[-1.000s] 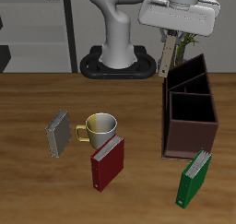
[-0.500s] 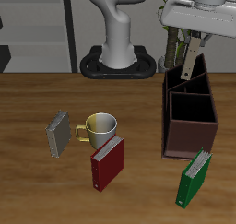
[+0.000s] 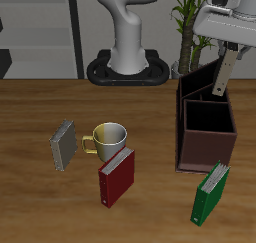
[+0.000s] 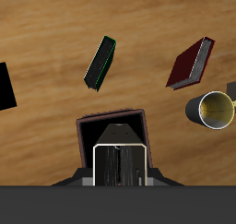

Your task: Place the left yellow book into the left desk caddy's right compartment and place the right yellow book into the left desk caddy's right compartment and place the red book into the left desk caddy's left compartment

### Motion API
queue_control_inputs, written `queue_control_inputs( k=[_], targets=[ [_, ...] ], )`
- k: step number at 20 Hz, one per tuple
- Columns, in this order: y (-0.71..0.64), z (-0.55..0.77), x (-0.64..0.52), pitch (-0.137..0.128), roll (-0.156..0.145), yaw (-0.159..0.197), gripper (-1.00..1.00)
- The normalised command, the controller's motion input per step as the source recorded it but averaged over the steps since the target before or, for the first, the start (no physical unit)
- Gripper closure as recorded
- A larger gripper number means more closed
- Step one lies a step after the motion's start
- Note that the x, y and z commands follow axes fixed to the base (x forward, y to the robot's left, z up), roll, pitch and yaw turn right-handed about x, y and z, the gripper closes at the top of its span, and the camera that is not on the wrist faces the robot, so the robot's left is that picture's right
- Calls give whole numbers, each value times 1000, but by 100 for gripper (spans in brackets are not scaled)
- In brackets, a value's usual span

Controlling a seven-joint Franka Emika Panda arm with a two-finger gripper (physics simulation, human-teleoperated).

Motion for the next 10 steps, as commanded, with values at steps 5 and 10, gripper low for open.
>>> queue_control_inputs(
  k=[5,10],
  targets=[
    [160,-250,123,37,27,8,100],
    [160,-238,6,38,44,-3,100]
  ],
)
